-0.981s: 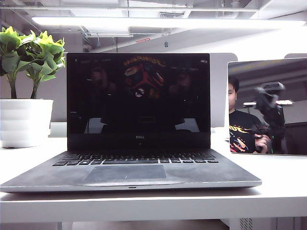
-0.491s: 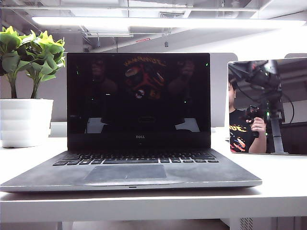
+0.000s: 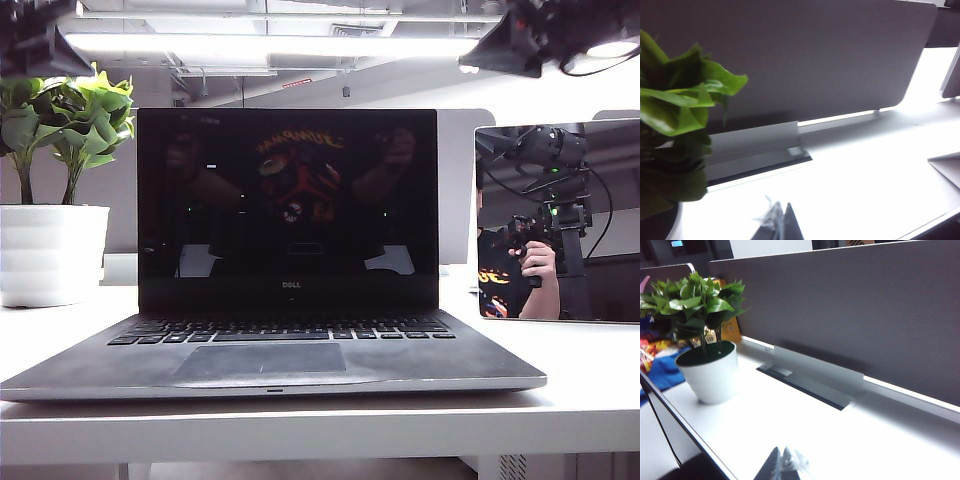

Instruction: Close the laptop lid.

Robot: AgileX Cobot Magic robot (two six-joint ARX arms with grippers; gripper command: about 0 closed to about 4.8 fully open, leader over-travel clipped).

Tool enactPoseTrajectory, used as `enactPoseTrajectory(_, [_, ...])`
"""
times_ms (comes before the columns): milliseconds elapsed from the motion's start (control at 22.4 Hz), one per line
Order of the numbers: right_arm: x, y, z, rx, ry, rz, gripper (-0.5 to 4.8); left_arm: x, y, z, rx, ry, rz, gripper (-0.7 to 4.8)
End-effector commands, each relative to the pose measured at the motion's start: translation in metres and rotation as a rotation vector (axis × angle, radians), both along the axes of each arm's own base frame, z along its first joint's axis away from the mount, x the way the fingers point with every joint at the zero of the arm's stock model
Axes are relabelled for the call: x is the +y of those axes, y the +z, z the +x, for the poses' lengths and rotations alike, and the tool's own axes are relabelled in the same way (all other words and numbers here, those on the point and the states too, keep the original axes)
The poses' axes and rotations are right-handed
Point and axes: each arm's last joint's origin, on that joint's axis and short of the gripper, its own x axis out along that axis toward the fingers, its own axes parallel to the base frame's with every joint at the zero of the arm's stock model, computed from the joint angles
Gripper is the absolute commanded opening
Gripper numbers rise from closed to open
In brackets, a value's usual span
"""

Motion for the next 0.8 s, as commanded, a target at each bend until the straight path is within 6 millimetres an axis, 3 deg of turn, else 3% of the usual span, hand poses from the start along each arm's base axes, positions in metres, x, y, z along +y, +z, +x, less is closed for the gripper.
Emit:
enactPoseTrajectory(45, [0.007,-0.005,0.011,-0.013,0.018,-0.015,-0.01,0.007,-0.010,0.013,-0.035,-0.069,0.007,-0.05])
enactPoseTrajectory(268, [0.025,-0.026,0.016,-0.017,0.024,-0.130,-0.01,0.011,-0.037,0.033,-0.040,-0.187,0.004,-0.06])
enactPoseTrajectory(446, [0.024,-0.028,0.017,-0.014,0.007,-0.140,-0.01,0.011,-0.052,0.044,-0.014,-0.240,-0.006,-0.05])
enactPoseTrajectory(803, [0.028,-0.034,0.017,0.023,0.022,-0.152,-0.01,0.007,-0.057,0.043,0.017,-0.444,-0.030,-0.05])
